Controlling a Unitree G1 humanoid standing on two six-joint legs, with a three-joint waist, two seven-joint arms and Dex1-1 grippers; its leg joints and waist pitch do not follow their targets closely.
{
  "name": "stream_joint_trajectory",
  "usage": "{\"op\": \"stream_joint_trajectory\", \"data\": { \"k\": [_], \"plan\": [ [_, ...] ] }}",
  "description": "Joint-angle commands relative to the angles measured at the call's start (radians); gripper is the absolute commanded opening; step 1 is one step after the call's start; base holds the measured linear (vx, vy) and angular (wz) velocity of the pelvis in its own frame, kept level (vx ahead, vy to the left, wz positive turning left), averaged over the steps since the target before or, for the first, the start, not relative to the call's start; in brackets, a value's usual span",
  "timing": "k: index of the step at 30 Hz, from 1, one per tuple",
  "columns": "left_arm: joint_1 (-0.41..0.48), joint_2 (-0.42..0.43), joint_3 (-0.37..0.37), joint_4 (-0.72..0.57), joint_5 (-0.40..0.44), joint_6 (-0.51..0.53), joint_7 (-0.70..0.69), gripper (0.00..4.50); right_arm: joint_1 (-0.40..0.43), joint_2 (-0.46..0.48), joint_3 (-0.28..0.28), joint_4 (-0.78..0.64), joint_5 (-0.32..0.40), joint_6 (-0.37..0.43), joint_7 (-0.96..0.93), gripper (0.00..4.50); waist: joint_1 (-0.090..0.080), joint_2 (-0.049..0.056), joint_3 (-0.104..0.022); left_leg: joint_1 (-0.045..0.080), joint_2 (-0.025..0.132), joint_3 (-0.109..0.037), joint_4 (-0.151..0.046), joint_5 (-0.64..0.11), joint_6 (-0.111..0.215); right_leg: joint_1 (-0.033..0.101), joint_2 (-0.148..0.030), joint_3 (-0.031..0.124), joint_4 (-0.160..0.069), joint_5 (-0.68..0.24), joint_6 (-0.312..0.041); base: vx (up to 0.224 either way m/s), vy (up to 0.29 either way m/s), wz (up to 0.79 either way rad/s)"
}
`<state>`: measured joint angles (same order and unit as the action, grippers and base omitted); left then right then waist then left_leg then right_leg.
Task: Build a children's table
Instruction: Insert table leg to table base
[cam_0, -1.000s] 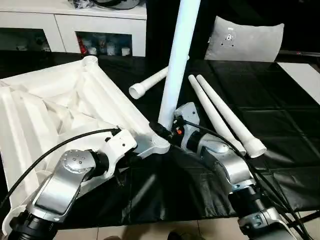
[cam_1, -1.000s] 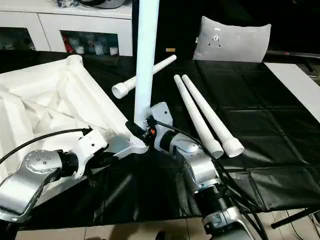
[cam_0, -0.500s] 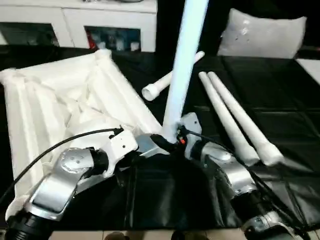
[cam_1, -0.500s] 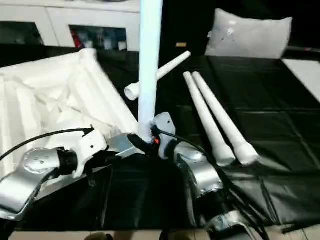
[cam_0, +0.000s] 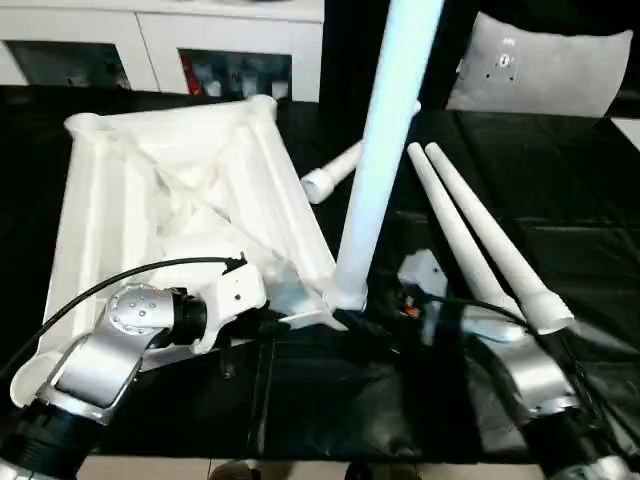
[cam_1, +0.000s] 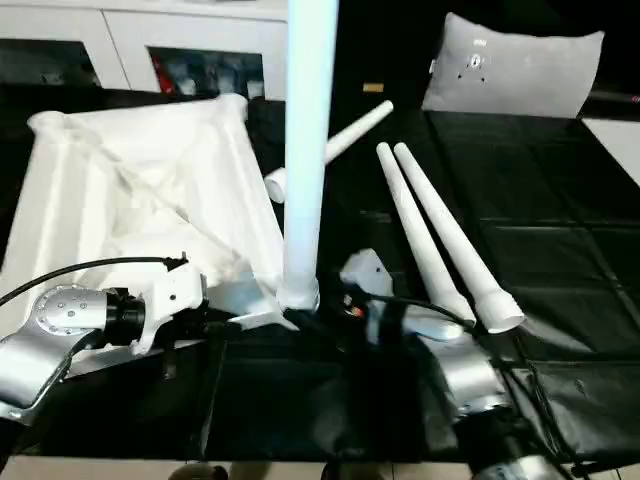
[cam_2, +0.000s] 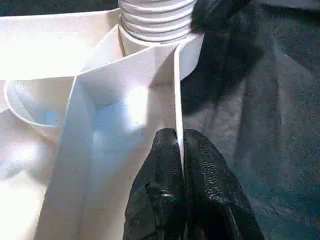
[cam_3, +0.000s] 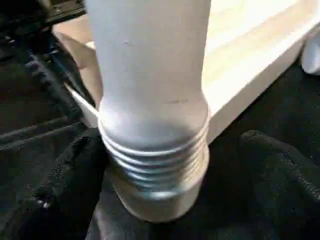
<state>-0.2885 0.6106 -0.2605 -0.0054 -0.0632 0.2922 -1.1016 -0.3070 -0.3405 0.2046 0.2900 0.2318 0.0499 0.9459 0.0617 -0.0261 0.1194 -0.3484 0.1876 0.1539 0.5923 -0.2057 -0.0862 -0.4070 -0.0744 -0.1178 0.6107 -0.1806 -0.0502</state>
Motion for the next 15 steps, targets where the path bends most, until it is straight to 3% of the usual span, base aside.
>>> {"op": "stream_joint_trajectory", "data": {
  "k": [1,12,15],
  "plan": [
    [-0.024,0.004,-0.019,0.002,-0.010,-0.041,-0.036,0.00,0.007,-0.023,0.000,-0.037,0.012,-0.001,0.035,4.40,0.005,0.011,-0.087,0.000,0.044,-0.004,-0.069,-0.158,0.058,0.066,-0.080,0.075,-0.092,-0.362,-0.146,0.000,0.000,0.00],
    [-0.040,0.031,-0.046,0.055,-0.018,-0.111,-0.130,0.00,-0.025,-0.102,0.017,-0.058,0.011,0.014,0.162,4.40,0.014,0.007,-0.096,-0.005,0.045,-0.001,-0.063,-0.095,0.081,0.067,-0.077,0.074,-0.074,-0.220,-0.183,0.000,0.000,0.00],
    [-0.044,0.030,-0.048,0.062,-0.015,-0.118,-0.136,0.00,-0.039,-0.110,0.029,-0.063,0.017,0.034,0.192,4.40,0.019,0.006,-0.096,-0.003,0.045,-0.001,-0.064,-0.099,0.080,0.068,-0.077,0.073,-0.072,-0.219,-0.186,0.000,0.000,0.00]
  ]
}}
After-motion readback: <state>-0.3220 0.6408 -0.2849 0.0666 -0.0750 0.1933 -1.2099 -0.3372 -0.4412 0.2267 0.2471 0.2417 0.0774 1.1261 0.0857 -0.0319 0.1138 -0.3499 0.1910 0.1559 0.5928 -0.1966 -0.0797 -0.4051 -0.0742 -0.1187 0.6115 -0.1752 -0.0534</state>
